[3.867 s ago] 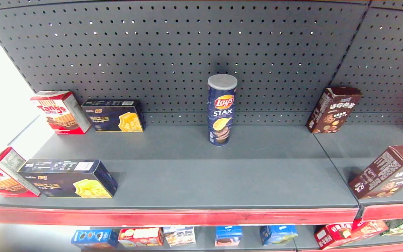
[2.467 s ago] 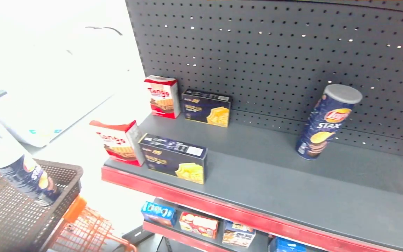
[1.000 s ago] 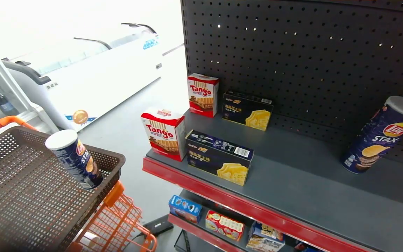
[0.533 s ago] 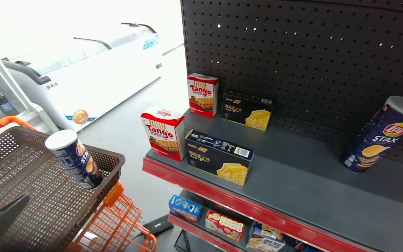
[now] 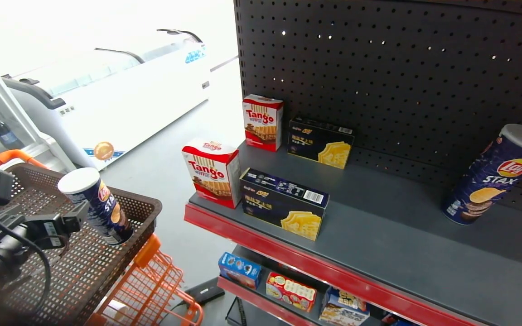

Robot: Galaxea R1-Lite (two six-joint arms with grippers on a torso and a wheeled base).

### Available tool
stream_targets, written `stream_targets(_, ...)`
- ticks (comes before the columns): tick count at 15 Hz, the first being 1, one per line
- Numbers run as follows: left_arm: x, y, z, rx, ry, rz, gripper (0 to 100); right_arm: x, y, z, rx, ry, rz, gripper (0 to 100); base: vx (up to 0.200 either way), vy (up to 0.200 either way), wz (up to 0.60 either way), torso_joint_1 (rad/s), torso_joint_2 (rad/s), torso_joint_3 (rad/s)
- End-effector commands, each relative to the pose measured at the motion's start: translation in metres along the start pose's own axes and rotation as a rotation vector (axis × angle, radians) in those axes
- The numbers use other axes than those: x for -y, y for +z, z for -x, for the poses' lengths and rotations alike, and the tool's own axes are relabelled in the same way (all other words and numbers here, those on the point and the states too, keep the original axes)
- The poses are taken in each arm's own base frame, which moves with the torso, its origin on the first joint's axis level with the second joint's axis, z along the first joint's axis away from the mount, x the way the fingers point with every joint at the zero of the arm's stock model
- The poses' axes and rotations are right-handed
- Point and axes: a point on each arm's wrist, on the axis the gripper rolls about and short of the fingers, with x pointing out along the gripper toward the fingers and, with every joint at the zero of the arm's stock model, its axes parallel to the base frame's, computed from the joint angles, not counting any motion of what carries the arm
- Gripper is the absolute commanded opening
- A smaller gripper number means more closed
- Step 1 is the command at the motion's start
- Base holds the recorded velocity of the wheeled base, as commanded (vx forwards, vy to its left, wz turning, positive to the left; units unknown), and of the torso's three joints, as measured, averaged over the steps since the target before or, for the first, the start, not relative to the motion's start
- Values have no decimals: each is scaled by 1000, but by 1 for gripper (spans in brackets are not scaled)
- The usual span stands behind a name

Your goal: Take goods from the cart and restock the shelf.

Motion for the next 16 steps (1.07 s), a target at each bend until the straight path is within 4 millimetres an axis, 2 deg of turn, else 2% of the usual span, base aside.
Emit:
stream_targets(1, 0, -30, -47, -71, 33, -8, 100, 0, 0, 0, -1, 0, 1, 100, 0, 0, 0, 0, 0, 0)
stream_targets(4, 0, -39, -81, -45, 52, 2, 100, 0, 0, 0, -2, 0, 1, 100, 0, 0, 0, 0, 0, 0)
stream_targets(7, 3, -47, -96, -44, 49, 11, 100, 0, 0, 0, -1, 0, 1, 100, 0, 0, 0, 0, 0, 0)
stream_targets(8, 5, -53, -107, -33, 45, 12, 100, 0, 0, 0, -1, 2, 1, 100, 0, 0, 0, 0, 0, 0)
stream_targets(13, 5, -64, -130, -11, 55, 16, 100, 0, 0, 0, -1, 2, 1, 100, 0, 0, 0, 0, 0, 0)
stream_targets(14, 6, -64, -133, 3, 54, 19, 0, 0, 0, 0, -1, 2, 1, 100, 0, 0, 0, 0, 0, 0)
stream_targets(16, 7, -61, -138, 21, 51, 18, 0, 0, 0, 0, -1, 0, 1, 100, 0, 0, 0, 0, 0, 0)
